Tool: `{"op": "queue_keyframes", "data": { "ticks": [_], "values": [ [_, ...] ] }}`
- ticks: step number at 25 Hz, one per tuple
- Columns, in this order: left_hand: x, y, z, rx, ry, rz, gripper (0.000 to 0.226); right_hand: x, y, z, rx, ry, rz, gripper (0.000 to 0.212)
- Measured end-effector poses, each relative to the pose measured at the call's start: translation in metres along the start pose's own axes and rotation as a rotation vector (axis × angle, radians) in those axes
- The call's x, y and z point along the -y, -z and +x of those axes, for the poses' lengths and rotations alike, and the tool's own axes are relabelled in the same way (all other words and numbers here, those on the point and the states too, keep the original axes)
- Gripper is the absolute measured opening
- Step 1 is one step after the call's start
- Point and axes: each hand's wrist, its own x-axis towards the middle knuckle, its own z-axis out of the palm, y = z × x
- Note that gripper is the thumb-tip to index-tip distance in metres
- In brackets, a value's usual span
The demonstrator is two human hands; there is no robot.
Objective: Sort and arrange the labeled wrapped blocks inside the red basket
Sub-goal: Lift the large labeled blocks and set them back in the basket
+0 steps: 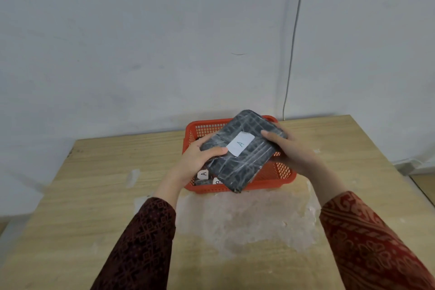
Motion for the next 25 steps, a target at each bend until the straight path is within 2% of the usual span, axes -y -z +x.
{"op": "queue_keyframes", "data": {
  "ticks": [2,3,5,7,8,10,14,17,20,22,25],
  "values": [
    [-0.003,0.006,0.003,0.003,0.02,0.018,0.048,0.0,0.007,-0.002,0.13,-0.03,-0.074,0.052],
    [-0.002,0.006,0.005,-0.044,0.013,0.008,0.054,-0.003,0.009,-0.002,0.122,-0.006,-0.061,0.046],
    [0.007,-0.001,0.01,-0.217,-0.006,-0.056,0.054,-0.012,0.002,0.0,-0.022,0.059,-0.004,0.037],
    [0.021,-0.015,0.015,-0.4,0.013,-0.149,0.035,-0.029,-0.011,0.002,-0.192,0.082,0.009,0.038],
    [0.028,-0.023,0.015,-0.448,0.041,-0.184,0.034,-0.04,-0.017,0.003,-0.243,0.072,-0.004,0.04],
    [0.044,-0.032,0.016,-0.467,0.088,-0.21,0.045,-0.056,-0.025,0.002,-0.299,0.029,-0.108,0.051],
    [0.063,-0.033,0.023,-0.491,0.079,-0.166,0.037,-0.067,-0.015,0.005,-0.344,-0.026,-0.457,0.055],
    [0.068,-0.04,0.042,-0.549,0.053,0.017,0.038,-0.073,-0.007,0.015,-0.322,-0.006,-0.542,0.071],
    [0.072,-0.054,0.069,-0.509,0.125,0.165,0.041,-0.08,0.003,0.033,-0.328,0.001,-0.726,0.076],
    [0.079,-0.059,0.086,-0.478,0.211,0.228,0.055,-0.086,0.009,0.045,-0.295,-0.073,-0.838,0.075],
    [0.093,-0.061,0.102,-0.459,0.278,0.297,0.062,-0.097,0.017,0.059,-0.171,-0.201,-1.054,0.081]
  ]
}}
